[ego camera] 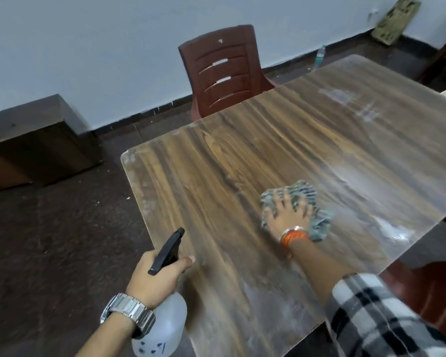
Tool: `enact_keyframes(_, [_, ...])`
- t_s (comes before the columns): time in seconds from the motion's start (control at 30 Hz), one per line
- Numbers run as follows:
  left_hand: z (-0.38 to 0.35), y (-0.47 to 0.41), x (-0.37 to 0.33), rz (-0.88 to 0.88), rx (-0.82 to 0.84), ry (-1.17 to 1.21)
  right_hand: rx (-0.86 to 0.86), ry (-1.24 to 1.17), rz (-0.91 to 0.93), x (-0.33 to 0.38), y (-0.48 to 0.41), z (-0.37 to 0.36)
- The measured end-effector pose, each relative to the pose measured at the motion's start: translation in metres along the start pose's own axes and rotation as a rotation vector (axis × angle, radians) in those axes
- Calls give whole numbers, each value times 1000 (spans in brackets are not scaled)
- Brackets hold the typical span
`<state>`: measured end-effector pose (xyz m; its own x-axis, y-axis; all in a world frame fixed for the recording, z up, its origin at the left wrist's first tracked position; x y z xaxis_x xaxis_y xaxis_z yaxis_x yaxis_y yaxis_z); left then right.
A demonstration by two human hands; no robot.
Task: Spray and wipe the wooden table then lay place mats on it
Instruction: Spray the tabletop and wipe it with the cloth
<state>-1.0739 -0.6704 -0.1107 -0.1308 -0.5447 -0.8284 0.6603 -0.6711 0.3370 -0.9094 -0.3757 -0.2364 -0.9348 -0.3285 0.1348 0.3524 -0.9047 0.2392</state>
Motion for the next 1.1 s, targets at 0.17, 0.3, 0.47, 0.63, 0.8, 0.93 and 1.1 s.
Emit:
enact_keyframes(0.17, [4, 15, 8, 68, -101, 77, 67, 221, 815, 120, 202, -73])
enact_keyframes(0.3, [-11, 33, 3, 89, -203, 80, 103, 330, 1182, 93, 260, -95])
enact_keyframes(0.47, [-73, 53, -15, 156, -223, 143, 43, 139, 932, -48, 139, -30])
enact_keyframes(0.63, [-136, 71, -28, 179, -188, 158, 41, 68, 4, -255, -49, 48])
enact_keyframes(0.8, [-168, 96, -34, 188, -149, 178, 61, 4, -102, -232, -37, 38])
enact_keyframes(0.93, [-152, 115, -27, 201, -217, 153, 40, 72, 416, -96, 58, -4])
enact_keyframes(1.1, [-125, 137, -18, 211, -275, 95, 250, 475, 1196, 21, 238, -65])
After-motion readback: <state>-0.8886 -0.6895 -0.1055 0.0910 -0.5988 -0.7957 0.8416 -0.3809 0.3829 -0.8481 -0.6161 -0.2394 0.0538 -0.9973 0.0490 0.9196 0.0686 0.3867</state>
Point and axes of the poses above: each hand's wrist, its own y-axis away from the middle knuckle, its own z-axis out of the back of the hand, x = y × z, the point moved 7 cm from there along -y, towards the middle knuckle, and after that the axes turned 9 degrees about -z, right-handed, at the moved point
